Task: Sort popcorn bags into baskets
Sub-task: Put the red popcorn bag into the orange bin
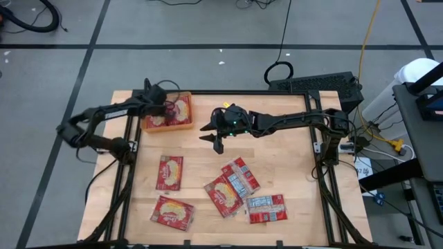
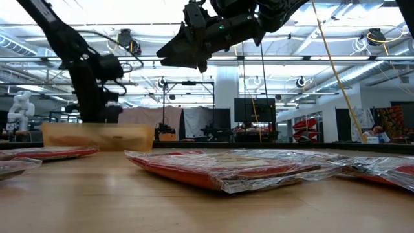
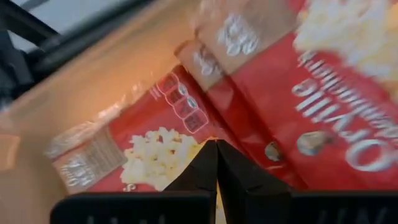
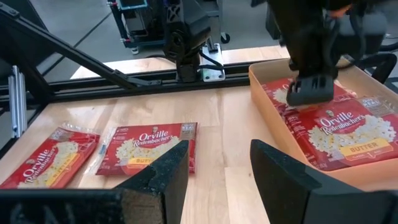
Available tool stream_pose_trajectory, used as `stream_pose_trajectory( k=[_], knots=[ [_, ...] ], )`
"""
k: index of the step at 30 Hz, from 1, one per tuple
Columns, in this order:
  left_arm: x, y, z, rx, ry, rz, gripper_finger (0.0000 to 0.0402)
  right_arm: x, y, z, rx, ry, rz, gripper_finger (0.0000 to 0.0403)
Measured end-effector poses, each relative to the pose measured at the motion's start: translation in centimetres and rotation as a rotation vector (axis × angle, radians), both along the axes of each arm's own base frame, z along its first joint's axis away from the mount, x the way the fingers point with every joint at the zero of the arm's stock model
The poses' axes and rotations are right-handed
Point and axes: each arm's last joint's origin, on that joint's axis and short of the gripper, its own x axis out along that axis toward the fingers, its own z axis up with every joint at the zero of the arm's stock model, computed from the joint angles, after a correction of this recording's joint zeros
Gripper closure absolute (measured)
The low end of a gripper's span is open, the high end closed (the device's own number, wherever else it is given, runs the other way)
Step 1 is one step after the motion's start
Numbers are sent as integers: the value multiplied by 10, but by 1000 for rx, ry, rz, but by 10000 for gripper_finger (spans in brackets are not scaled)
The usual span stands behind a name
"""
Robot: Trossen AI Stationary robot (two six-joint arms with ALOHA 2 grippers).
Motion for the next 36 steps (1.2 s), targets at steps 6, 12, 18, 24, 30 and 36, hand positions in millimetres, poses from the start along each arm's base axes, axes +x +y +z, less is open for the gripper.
stream_pose_trajectory(
  k=[6, 12, 18, 24, 30, 36],
  knots=[
    [10, 4, -9, 16, 61, -2, 384, 0, 0, 0, 0, 0, 0, 238],
    [11, 4, -9, 20, 55, -14, 395, 0, 0, 0, 0, 0, -1, 238],
    [16, 7, -9, 22, 3, -79, 387, 0, 0, 0, 0, -1, 0, 238],
    [20, 4, -13, 8, 24, -124, 388, 0, 0, 0, 0, -1, 0, 238],
    [22, 0, -7, 28, 19, -153, 398, 0, 1, -1, 9, 14, -1, 238],
    [14, -8, 15, 92, -6, -131, 385, -7, 2, -11, 127, 158, -46, 238]
  ],
)
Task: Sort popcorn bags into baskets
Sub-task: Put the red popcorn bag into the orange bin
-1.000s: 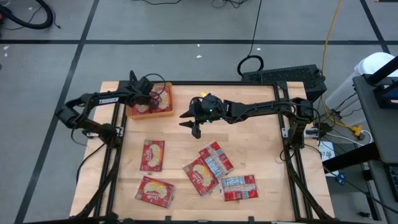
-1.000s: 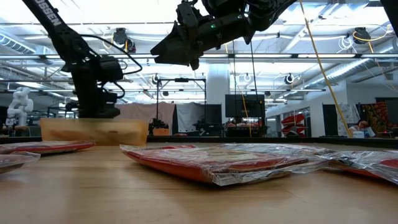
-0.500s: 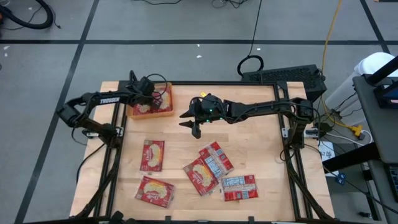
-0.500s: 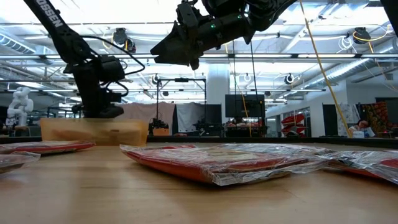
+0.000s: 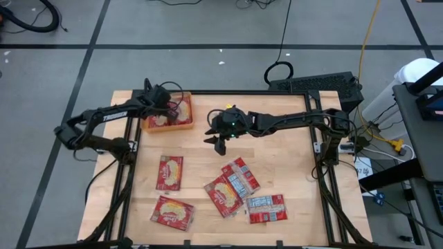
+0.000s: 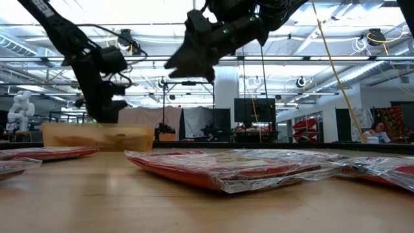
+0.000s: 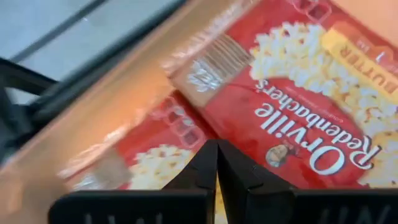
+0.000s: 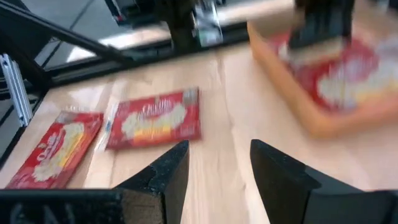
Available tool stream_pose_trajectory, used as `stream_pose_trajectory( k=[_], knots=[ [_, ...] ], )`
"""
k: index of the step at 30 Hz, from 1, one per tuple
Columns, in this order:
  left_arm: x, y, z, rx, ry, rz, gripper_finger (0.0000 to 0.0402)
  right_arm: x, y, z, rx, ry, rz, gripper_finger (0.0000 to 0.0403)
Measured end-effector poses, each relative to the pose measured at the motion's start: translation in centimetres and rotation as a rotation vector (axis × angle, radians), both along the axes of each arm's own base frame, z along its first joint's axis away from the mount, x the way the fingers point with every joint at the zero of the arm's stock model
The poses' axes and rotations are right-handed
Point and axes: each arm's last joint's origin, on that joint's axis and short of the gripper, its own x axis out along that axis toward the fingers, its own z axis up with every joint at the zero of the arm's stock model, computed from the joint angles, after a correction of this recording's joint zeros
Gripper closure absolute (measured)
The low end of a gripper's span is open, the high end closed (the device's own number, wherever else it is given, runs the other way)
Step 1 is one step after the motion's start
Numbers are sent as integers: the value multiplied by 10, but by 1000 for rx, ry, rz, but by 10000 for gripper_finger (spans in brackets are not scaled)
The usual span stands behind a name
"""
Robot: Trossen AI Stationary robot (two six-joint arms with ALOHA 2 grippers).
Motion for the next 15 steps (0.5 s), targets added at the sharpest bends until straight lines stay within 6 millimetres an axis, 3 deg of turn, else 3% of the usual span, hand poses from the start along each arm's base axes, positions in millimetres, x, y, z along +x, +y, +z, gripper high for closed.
stream_pose_trajectory(
  k=[6, 15],
  knots=[
    [-9, -19, 26, 40, -57, -29, 389, -14, 13, -20, 123, 273, -39, 238],
    [11, -65, 57, 3, -347, -412, 386, -36, 62, -39, 159, 606, -62, 227]
  ],
)
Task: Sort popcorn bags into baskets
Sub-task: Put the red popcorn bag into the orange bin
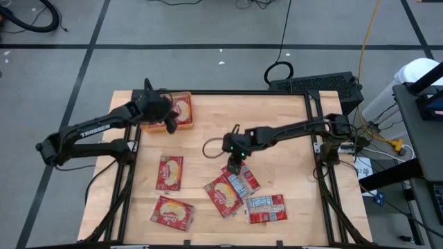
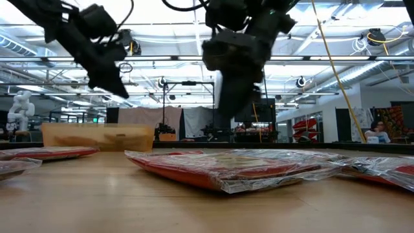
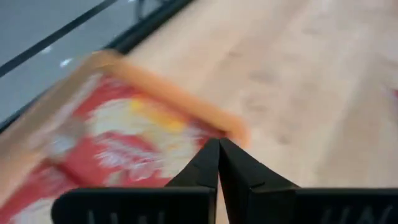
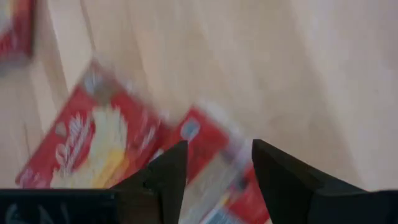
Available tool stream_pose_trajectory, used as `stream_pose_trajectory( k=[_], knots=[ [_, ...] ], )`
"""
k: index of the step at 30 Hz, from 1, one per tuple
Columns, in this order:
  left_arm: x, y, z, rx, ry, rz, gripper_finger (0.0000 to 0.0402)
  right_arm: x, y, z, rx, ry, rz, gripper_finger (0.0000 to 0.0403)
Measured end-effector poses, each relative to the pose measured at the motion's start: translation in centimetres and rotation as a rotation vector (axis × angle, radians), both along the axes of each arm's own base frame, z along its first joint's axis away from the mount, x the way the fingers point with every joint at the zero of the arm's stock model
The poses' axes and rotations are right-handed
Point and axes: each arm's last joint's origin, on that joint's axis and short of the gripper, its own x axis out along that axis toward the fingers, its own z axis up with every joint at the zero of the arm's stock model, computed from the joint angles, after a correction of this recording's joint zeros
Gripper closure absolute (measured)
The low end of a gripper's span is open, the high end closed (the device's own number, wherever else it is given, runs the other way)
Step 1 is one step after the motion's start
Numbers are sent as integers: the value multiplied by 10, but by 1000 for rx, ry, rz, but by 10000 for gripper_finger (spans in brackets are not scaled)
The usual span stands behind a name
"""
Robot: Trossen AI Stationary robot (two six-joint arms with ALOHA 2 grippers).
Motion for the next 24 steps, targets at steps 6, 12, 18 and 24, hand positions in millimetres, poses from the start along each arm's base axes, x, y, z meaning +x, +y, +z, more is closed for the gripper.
stream_pose_trajectory(
  k=[6, 12, 18, 24],
  knots=[
    [20, -35, 3, 5, -37, -200, 375, -14, 28, -5, -27, 144, -63, 201],
    [39, -69, 5, 20, -89, -384, 376, -22, 44, -7, -77, 200, -109, 169],
    [60, -110, -10, -2, -110, -576, 349, -23, 52, -7, -163, 177, -108, 149],
    [77, -148, -37, -43, -81, -711, 256, -24, 59, -7, -213, 169, -23, 147]
  ],
)
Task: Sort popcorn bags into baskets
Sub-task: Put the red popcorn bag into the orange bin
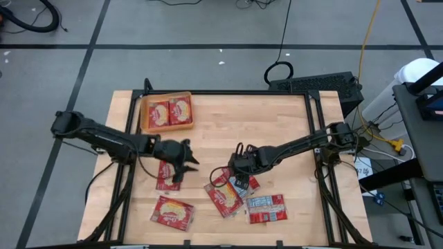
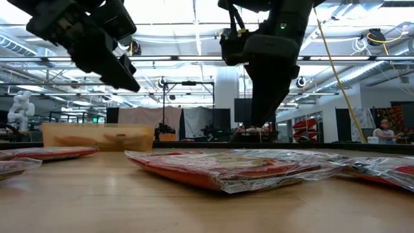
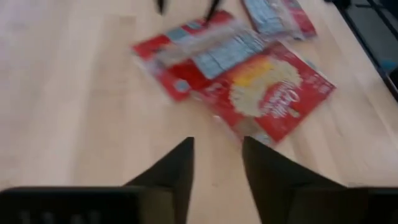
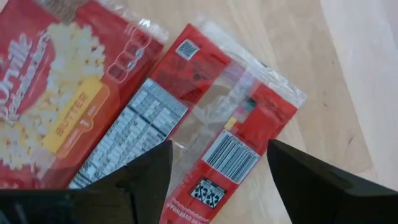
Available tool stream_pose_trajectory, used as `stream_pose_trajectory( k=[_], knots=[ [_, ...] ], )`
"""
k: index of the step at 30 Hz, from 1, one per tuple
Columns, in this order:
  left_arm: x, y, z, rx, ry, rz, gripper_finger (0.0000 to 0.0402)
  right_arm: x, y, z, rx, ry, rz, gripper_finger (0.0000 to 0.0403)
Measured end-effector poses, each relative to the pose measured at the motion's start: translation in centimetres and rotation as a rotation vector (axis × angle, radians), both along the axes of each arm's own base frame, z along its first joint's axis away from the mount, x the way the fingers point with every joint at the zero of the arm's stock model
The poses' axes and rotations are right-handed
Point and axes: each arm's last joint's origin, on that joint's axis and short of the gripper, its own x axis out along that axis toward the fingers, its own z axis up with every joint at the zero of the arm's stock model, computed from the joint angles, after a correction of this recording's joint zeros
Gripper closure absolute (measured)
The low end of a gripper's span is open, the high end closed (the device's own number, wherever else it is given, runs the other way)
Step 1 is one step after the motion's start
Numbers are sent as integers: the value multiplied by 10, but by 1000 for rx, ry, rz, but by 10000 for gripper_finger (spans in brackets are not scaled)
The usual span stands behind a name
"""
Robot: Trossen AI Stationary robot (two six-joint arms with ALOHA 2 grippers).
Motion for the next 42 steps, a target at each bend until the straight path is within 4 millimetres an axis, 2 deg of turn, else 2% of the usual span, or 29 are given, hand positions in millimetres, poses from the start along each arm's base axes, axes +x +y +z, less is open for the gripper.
stream_pose_trajectory(
  k=[5, 9, 12, 15, 19, 23, 26, 30, 32, 36, 39, 42],
  knots=[
    [15, -23, -21, -29, 9, -56, 188, 0, -1, -7, -15, -24, 61, 147],
    [22, -35, -44, -65, 79, -49, 149, -1, -1, -16, -24, -55, 105, 147],
    [24, -42, -59, -101, 141, -29, 133, -2, -2, -21, -29, -58, 123, 147],
    [28, -50, -72, -131, 157, -22, 136, -2, -2, -21, -39, -61, 141, 147],
    [37, -57, -89, -186, 127, 4, 160, -1, -3, -21, -90, -74, 157, 147],
    [45, -53, -99, -247, 111, 80, 200, -1, -3, -20, -108, -74, 186, 147],
    [48, -48, -102, -254, 95, 87, 254, 0, -3, -20, -116, -84, 207, 147],
    [50, -41, -101, -206, 69, 60, 367, 3, -2, -19, -119, -113, 223, 147],
    [51, -34, -98, -186, 66, 58, 388, 4, -2, -18, -123, -127, 224, 147],
    [46, -15, -82, -123, 92, 71, 396, 6, -3, -17, -157, -152, 192, 147],
    [36, 1, -58, -62, 82, 89, 397, 5, -6, -13, -198, -161, 160, 147],
    [25, 15, -29, 30, 15, 121, 398, 2, -10, -1, -247, -204, 121, 147]
  ],
)
